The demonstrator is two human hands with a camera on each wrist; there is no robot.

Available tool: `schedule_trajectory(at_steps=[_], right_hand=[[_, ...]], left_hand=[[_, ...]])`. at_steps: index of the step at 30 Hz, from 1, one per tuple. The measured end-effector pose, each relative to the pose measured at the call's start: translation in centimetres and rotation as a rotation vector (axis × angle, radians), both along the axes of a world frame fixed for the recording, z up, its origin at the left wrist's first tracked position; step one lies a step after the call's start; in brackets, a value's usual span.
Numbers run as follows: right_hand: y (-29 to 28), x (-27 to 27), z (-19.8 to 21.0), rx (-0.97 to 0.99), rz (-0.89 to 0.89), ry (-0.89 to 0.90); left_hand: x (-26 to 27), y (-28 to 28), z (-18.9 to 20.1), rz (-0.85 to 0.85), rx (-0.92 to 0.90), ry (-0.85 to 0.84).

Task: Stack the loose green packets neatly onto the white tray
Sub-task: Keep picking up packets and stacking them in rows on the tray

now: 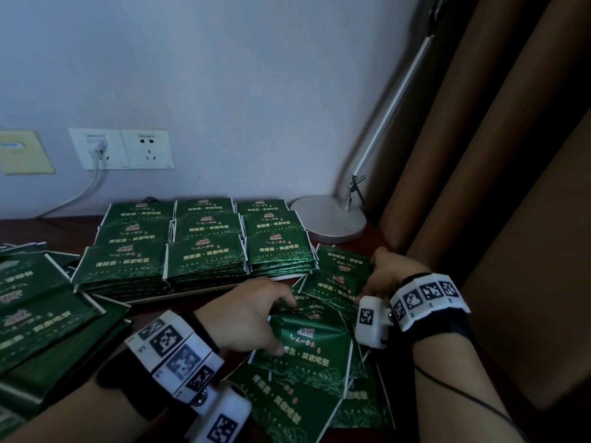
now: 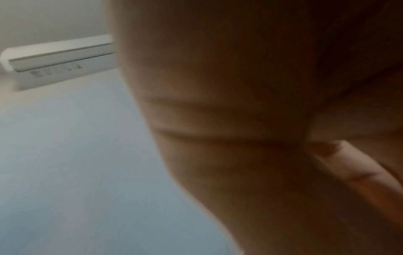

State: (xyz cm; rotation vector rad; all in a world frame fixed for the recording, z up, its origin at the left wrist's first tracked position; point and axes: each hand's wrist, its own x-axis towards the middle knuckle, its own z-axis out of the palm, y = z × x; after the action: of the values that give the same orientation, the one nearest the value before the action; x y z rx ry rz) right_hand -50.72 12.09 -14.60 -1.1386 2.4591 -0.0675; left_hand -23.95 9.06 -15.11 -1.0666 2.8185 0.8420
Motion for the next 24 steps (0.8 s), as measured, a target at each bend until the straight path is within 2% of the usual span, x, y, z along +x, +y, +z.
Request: schedule_trajectory(at_steps=[4,9,13,18,21,24], right_hand=[[1.1,0.0,0.3,-0.089,-0.094,-0.109],[0.7,0.5,-0.4,-0.147,-0.093,-0.216],[0.7,1.4,0.2,-0.14,-0.086,-0.176],[0.9,1.3,0.1,-0.161,-0.055,-0.129],[0.8,0.9,0.0,-0.262,-0.036,-0.217],[1.2,-0.1,0.4,-0.43,-0.071,-0.396]], left_hand=[[0.4,-0.1,0.1,0.066,0.065,0.046],[1.5,-0.6,-0.1,0.123,0.106,0.023],[1.5,-0.9,-0.7,0.137,0.214,0.033],[1.5,-1.2,-0.9,0.108,0.256,0.032],[1.7,-1.6,-1.2,0.088,0.314,0.075],[1.9,-2.0,-1.0,0.083,0.387,0.162]])
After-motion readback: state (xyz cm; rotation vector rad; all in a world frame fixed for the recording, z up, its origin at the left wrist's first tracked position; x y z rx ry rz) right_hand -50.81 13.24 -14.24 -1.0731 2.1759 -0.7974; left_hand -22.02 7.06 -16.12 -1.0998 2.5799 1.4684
